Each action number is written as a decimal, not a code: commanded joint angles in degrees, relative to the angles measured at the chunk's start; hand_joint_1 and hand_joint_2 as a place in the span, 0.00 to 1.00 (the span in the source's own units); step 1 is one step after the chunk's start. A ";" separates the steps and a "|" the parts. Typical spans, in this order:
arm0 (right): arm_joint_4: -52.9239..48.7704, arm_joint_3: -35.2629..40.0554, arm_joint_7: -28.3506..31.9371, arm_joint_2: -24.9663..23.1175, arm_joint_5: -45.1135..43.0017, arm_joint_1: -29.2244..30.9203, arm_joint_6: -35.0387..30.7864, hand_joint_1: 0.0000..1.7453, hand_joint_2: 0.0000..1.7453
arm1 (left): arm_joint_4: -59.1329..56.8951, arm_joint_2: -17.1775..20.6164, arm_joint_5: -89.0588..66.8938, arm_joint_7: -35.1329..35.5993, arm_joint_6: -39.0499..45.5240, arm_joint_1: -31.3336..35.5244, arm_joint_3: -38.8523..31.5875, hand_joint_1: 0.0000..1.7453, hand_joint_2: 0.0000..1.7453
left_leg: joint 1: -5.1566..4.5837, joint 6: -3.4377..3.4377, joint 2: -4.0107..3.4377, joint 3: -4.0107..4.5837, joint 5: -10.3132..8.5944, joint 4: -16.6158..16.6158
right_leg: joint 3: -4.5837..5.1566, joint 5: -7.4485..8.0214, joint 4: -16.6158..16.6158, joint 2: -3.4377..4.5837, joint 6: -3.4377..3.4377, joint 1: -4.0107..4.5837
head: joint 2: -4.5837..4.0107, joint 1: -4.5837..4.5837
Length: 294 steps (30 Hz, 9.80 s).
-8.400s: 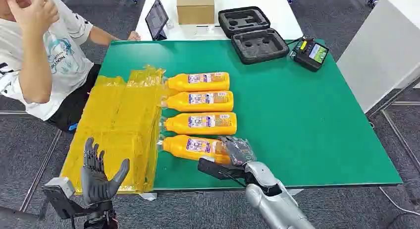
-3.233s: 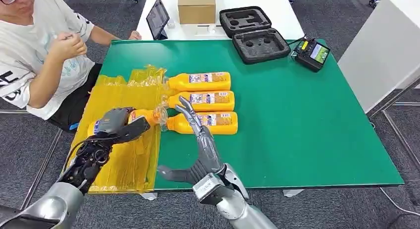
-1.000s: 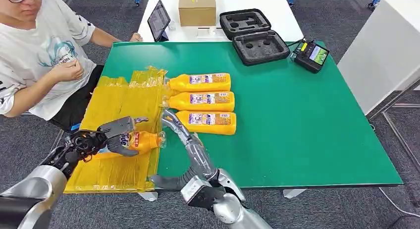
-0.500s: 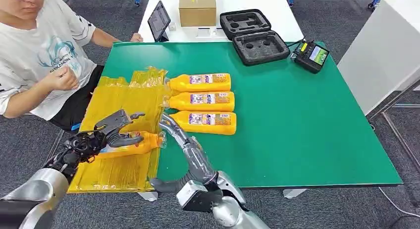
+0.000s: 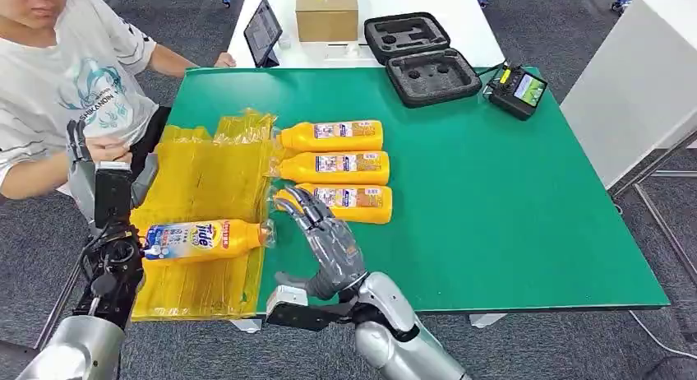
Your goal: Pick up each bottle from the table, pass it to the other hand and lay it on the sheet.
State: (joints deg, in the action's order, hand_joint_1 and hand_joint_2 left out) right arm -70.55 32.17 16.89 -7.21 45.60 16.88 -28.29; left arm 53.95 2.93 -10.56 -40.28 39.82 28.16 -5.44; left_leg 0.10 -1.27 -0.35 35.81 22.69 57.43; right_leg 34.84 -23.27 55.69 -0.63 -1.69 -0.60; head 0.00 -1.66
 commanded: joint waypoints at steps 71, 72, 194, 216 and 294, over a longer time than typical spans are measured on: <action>54.97 -13.11 -12.79 -3.72 16.23 32.53 21.94 0.03 1.00 | 17.99 -8.49 4.24 0.28 0.18 -6.71 -2.14 0.00 1.00 | 0.02 0.06 0.02 -0.07 0.06 0.04 | -0.05 0.00 0.03 0.00 0.04 0.01 | 0.00 -0.02; 55.04 -12.82 -13.23 -3.73 16.59 32.52 21.85 0.00 1.00 | 17.96 -8.46 4.44 0.28 0.18 -6.89 -1.83 0.00 1.00 | 0.02 0.05 0.01 0.00 0.03 0.05 | 0.02 0.04 0.02 0.00 0.02 0.02 | 0.00 0.00; 42.85 -7.06 18.15 -12.69 -15.80 13.60 -2.28 1.00 1.00 | 17.32 -9.33 43.85 17.25 -38.70 -13.68 15.89 0.00 1.00 | 0.09 0.08 0.08 -0.07 0.18 0.02 | -0.05 -0.10 -0.04 -0.03 0.06 0.09 | 0.00 0.00; 47.46 3.16 8.65 -12.74 -15.69 15.34 -2.16 1.00 1.00 | 22.01 -8.91 44.70 16.82 -39.36 -15.30 18.07 0.00 1.00 | 0.09 0.07 0.04 0.03 0.17 0.04 | 0.04 -0.07 -0.03 -0.01 0.05 0.09 | 0.00 0.04; 3.74 -5.44 18.55 -6.44 -19.01 1.50 -5.95 0.00 0.00 | 26.53 -8.79 42.55 13.72 -35.51 -18.81 10.29 1.00 1.00 | 0.05 0.07 0.15 0.16 0.15 0.00 | 0.16 -0.08 -0.04 -0.10 0.03 0.05 | 0.00 0.00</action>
State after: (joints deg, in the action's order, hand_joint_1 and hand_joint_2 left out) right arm -52.68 30.40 29.42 -17.22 33.70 22.94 -34.77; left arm 80.15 -6.21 32.15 -25.90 3.06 9.37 7.41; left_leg 0.10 -1.25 -0.39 36.20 22.74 57.44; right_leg 35.29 -23.22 55.67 -0.61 -1.71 -0.59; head 0.00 -1.66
